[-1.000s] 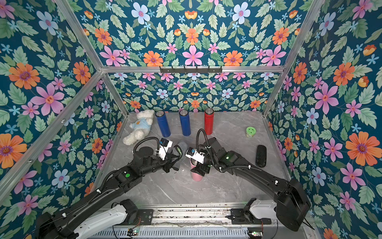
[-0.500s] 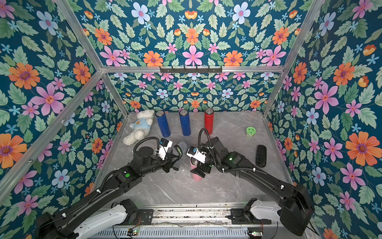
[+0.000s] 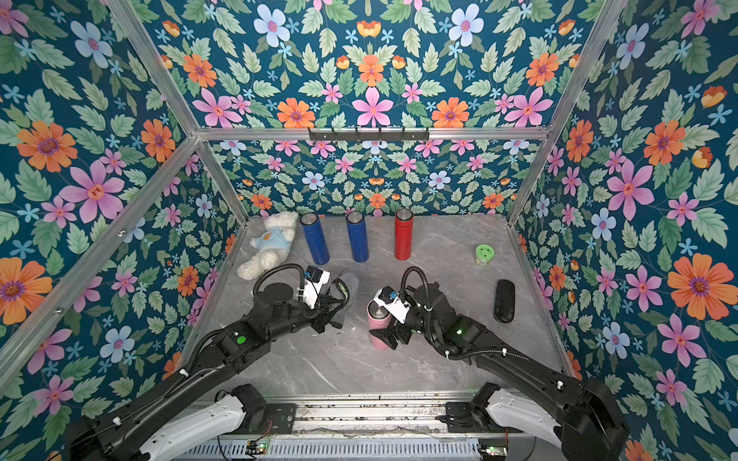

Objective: Wipe the surface of the thermos
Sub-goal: Pick up the thermos from the center of the board.

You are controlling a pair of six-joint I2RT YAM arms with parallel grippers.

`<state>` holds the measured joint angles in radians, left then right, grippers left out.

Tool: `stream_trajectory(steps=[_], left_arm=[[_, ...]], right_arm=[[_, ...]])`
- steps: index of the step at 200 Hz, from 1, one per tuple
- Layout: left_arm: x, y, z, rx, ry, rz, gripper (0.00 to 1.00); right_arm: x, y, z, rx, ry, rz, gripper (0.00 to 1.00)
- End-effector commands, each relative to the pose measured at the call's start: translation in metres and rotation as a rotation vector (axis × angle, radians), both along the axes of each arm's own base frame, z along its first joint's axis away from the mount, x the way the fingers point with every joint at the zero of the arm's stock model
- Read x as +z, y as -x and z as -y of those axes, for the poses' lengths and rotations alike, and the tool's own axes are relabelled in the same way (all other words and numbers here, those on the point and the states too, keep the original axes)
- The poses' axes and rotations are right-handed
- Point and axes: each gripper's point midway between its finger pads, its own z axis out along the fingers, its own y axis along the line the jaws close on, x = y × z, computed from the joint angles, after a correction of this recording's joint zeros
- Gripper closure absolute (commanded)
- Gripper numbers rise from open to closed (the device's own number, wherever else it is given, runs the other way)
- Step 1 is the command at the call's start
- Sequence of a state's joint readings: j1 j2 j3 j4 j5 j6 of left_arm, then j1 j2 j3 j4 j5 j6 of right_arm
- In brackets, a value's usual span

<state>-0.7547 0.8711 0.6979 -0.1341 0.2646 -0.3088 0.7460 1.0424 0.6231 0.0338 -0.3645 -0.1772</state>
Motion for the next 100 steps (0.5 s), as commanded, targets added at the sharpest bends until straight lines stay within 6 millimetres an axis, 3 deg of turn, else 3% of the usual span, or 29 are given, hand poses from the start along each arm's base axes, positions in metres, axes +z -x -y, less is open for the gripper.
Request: stream_trajectory(steps=[1,100], left_arm=[[0.005,-0.001,-0.002,0.007,-0.002,0.019,1.0],[0.004,-0.006,-0.003,0.036,-0.009,-0.001,1.0]], right_arm=[[0.028,-0.013,-0.008,-0.042,-0.155,0.081,0.02],[0.04,-0.009,-0.005,-0.047,-0.358,0.209,0.06]])
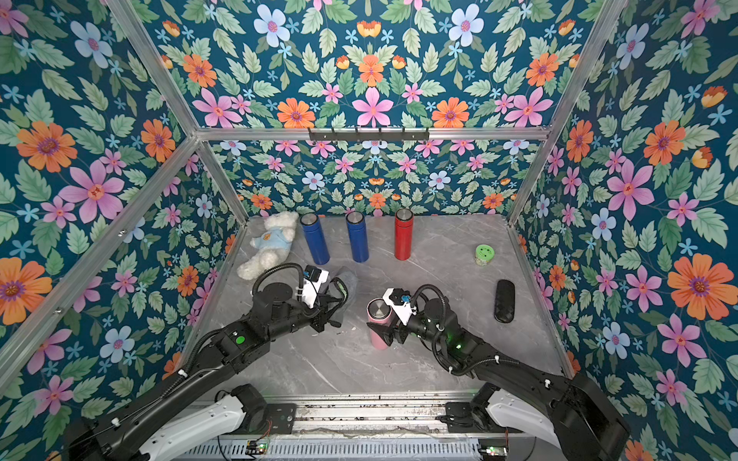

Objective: Wipe the surface of the thermos
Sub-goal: Pick up the thermos from the center of the board.

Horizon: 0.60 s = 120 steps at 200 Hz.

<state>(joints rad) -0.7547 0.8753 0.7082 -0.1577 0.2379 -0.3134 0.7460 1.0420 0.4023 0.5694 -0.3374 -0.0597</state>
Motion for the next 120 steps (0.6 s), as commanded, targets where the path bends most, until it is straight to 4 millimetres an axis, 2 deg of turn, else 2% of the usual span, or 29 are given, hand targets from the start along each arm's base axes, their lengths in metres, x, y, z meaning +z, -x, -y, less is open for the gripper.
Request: stream_trajectory(steps=[1,23,61,80,120], left_arm=[[0.006,-0.003,0.0,0.009,0.009,0.008,1.0],[0.012,-0.004,0.003,0.005,0.016,0.011,1.0],[0.034,-0.004,0.009,-0.018,0.049,0.03,1.0],[0.044,-0.001,0.014,-0.04,0.066,0.029,1.0],[0.041,0.01,0.034,-0.096,0.041,0.006,1.0]], right_arm=[[0.023,0.001,-0.002,0.012,-0.098,0.077,0.06],[0.018,0.003,-0.004,0.023,-0.105,0.075,0.07],[0.012,0.002,-0.006,0.031,-0.141,0.096,0.08],[0.01,0.001,-0.008,0.036,-0.155,0.103,0.13],[0.008,-0.003,-0.013,0.044,-0.174,0.101,0.19]])
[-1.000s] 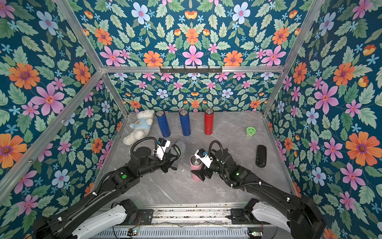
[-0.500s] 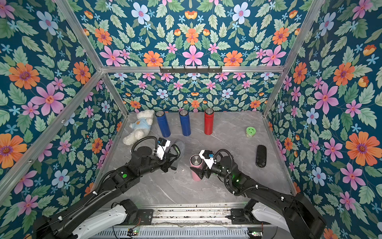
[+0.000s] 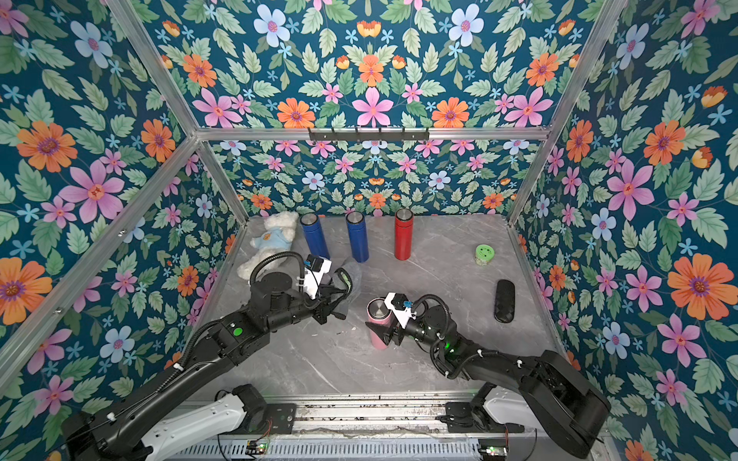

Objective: Wipe the surface of the thermos
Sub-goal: Pick up the thermos from the center of the board, then wipe the dirt from the surface of the thermos.

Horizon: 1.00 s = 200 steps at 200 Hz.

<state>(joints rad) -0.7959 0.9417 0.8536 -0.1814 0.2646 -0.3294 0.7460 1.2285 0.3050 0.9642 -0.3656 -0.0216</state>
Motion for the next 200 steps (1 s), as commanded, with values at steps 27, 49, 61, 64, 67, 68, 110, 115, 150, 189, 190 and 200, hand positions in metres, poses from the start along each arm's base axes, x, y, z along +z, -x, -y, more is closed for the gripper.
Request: stream_trajectory(steps=[27,49,61,64,67,68,110,115,150,189,190,200], left_arm=[[-0.014,0.018,0.031,-0.068,-0.084,-0.022,1.0],[-0.022,0.023,0.046,-0.082,-0.154,-0.022,1.0],[-0.025,0.024,0.051,-0.086,-0.18,-0.024,1.0],[-0.026,0.024,0.053,-0.088,-0.186,-0.025,1.0],[-0.026,0.024,0.053,-0.088,-0.191,-0.025,1.0],[-0.026,0.025,0.054,-0.089,-0.192,-0.025,1.0],[-0.042,0.028,0.061,-0.093,-0.238,-0.067,1.0],[-0.046,0.029,0.062,-0.094,-0.246,-0.076,1.0],[-0.08,0.05,0.071,-0.132,-0.311,-0.135,1.0],[-0.118,0.064,0.064,-0.11,-0.307,-0.207,1.0],[-0.118,0.064,0.064,-0.11,-0.304,-0.207,1.0],[-0.119,0.063,0.064,-0.098,-0.29,-0.203,1.0]], right_arm=[[0.021,0.001,-0.006,0.03,-0.089,0.05,0.26],[0.022,0.002,-0.009,0.048,-0.091,0.041,0.38],[0.021,0.003,-0.011,0.059,-0.086,0.035,0.51],[0.021,0.003,-0.011,0.061,-0.085,0.033,0.55],[0.021,0.003,-0.011,0.061,-0.084,0.033,0.59],[0.021,0.003,-0.011,0.061,-0.085,0.034,0.61],[0.022,0.002,-0.008,0.043,-0.09,0.046,1.0],[0.022,0.002,-0.007,0.041,-0.091,0.047,1.0],[0.021,-0.002,-0.004,0.009,-0.088,0.054,1.0],[0.023,0.0,0.001,-0.002,-0.087,0.062,1.0],[0.023,0.001,0.001,-0.002,-0.088,0.062,1.0],[0.025,0.002,0.001,0.001,-0.094,0.063,1.0]])
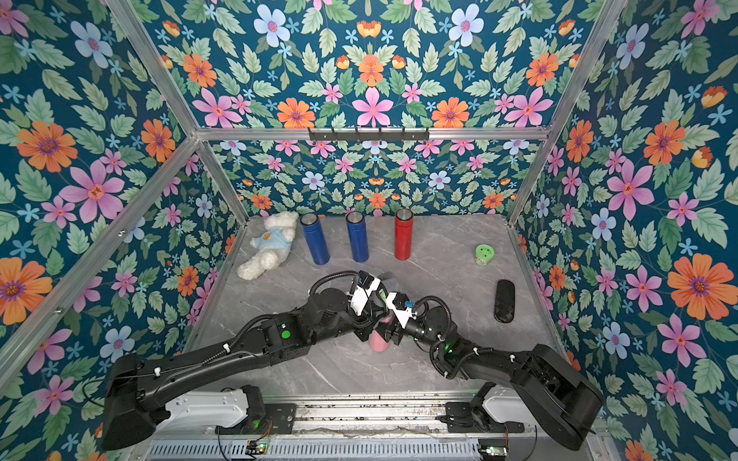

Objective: Wipe the surface of the thermos
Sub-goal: Wipe the dirt from the surface of the thermos.

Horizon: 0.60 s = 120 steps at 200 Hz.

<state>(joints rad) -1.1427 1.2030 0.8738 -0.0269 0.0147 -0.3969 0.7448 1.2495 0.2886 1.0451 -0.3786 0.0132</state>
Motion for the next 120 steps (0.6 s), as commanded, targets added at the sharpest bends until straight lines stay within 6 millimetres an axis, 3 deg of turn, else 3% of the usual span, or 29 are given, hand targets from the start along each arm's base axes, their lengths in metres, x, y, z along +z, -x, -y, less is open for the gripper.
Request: stream_trajectory(steps=[1,28,77,120], left_arm=[[-0.071,0.021,-0.027,0.0,-0.201,-0.171,1.0],[-0.067,0.011,-0.02,0.018,-0.159,-0.153,1.0],[-0.088,-0.021,-0.026,0.103,-0.213,-0.136,1.0],[-0.091,-0.023,-0.027,0.097,-0.281,-0.129,1.0]], right_arm=[[0.02,0.0,0.002,-0.011,-0.049,0.061,1.0],[0.02,0.004,0.001,-0.003,-0.062,0.059,1.0],[0.018,0.009,-0.004,0.004,-0.056,0.062,1.0],[0.02,0.006,0.0,-0.027,-0.057,0.072,1.0]])
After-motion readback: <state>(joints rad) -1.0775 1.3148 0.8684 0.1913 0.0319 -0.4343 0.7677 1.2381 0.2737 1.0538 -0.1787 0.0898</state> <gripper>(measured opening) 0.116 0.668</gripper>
